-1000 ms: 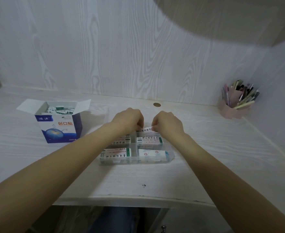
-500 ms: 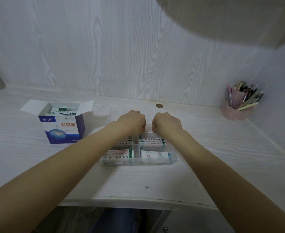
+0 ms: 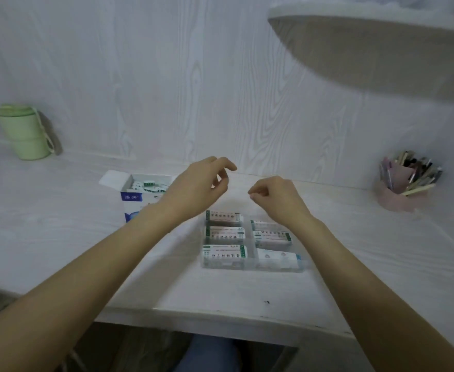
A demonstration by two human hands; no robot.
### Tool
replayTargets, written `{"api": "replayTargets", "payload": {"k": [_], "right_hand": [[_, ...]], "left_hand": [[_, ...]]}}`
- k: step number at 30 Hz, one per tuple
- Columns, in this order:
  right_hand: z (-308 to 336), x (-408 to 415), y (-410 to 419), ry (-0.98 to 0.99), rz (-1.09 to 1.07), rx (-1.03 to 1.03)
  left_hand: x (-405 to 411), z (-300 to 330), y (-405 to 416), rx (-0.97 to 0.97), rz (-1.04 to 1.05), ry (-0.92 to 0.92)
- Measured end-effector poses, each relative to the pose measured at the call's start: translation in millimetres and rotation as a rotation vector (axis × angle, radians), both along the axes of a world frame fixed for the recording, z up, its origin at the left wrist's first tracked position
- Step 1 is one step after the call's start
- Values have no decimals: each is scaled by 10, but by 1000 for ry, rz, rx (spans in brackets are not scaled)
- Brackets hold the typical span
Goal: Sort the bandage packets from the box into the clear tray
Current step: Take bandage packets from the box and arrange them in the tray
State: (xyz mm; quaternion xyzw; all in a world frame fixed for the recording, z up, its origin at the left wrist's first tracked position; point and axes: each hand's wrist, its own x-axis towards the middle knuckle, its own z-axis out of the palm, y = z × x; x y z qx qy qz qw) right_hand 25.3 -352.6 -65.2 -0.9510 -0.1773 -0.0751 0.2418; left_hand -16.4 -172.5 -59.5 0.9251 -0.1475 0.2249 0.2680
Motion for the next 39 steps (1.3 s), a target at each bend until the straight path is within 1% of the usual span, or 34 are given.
{"api": "replayTargets", "payload": {"k": [2, 4, 7, 9, 11, 14, 16, 18, 20, 23, 27, 31, 33, 36, 37, 39], "right_hand": [[88, -100, 229, -68, 79, 104], [148, -173, 495, -133, 146, 145], [166, -198, 851, -154, 218, 138], [148, -170, 1080, -131, 248, 102], [131, -138, 1277, -93, 274, 71], [128, -74, 1549, -74, 266, -12], [138, -39, 1696, -59, 257, -70], [121, -7, 1815, -47, 261, -142], [74, 24, 1899, -47, 262, -205], [41, 65, 1968, -46, 235, -226], [73, 121, 2030, 46, 190, -262], [93, 139, 2103, 107, 191, -326], [124, 126, 2086, 143, 217, -313], [173, 104, 1992, 210, 255, -190], [183, 99, 1960, 205, 257, -160], [200, 105, 1912, 129, 251, -159]], "left_hand": [[-107, 52, 258, 40, 39, -69], [-169, 74, 556, 62, 82, -68], [-197, 57, 948, 132, 136, 53], [-208, 35, 1190, 150, 182, 138], [-211, 7, 1376, 155, 218, 182], [-228, -31, 1545, 140, 171, 308], [-212, -67, 1596, 173, 129, 371], [-181, -113, 1634, 176, 112, 374], [-160, -141, 1659, 139, 105, 356], [-142, -151, 1659, 129, 98, 336], [-118, -147, 1646, 163, 103, 330], [-127, -156, 1659, 149, 107, 315], [-128, -153, 1657, 161, 111, 312], [-120, -145, 1641, 215, 124, 312], [-119, -142, 1636, 231, 129, 308], [-116, -141, 1630, 248, 137, 299]]}}
